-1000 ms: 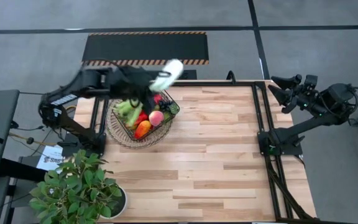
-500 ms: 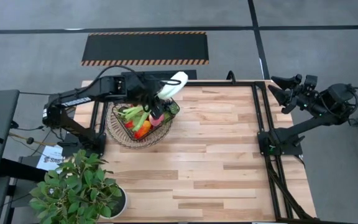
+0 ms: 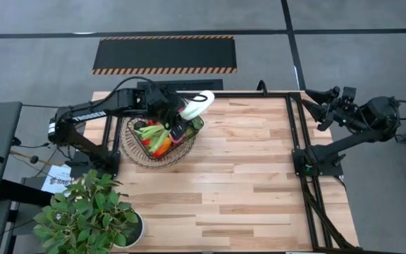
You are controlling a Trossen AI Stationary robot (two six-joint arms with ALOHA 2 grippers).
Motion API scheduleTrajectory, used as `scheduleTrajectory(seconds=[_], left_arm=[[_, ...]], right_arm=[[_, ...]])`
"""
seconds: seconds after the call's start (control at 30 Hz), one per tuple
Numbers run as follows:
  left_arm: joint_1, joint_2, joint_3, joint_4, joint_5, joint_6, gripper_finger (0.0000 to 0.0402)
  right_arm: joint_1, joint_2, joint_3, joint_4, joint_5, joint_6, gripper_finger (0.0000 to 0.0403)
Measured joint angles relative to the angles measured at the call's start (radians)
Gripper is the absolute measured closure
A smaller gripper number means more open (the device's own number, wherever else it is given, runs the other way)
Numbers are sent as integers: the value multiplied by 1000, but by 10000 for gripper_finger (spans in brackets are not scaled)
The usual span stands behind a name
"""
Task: Build produce basket
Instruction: Put the green celery into the wire basket
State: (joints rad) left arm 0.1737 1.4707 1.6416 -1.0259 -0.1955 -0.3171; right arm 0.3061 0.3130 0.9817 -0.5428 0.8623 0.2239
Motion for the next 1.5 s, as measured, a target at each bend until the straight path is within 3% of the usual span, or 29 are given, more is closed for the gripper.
scheduleTrajectory(seconds=[0.2, 0.6, 0.9, 1.2, 1.4, 1.5], left_arm=[[24, 0, -5, -57, 94, -23, 329], [37, 0, -5, -92, 25, -8, 329], [119, 0, -5, -159, 213, -6, 329], [121, 0, -5, -160, 116, 71, 329], [184, 1, -5, -194, 237, 78, 329], [198, 1, -4, -204, 228, 80, 329]], right_arm=[[0, 0, 0, -18, 0, 27, 112], [1, 0, 0, -22, -38, 115, 112], [1, 6, 0, -34, -96, 140, 112], [1, -2, 1, -34, -137, 264, 112], [1, 1, 1, -103, -163, 268, 112], [1, 1, 1, -142, -127, 268, 112]])
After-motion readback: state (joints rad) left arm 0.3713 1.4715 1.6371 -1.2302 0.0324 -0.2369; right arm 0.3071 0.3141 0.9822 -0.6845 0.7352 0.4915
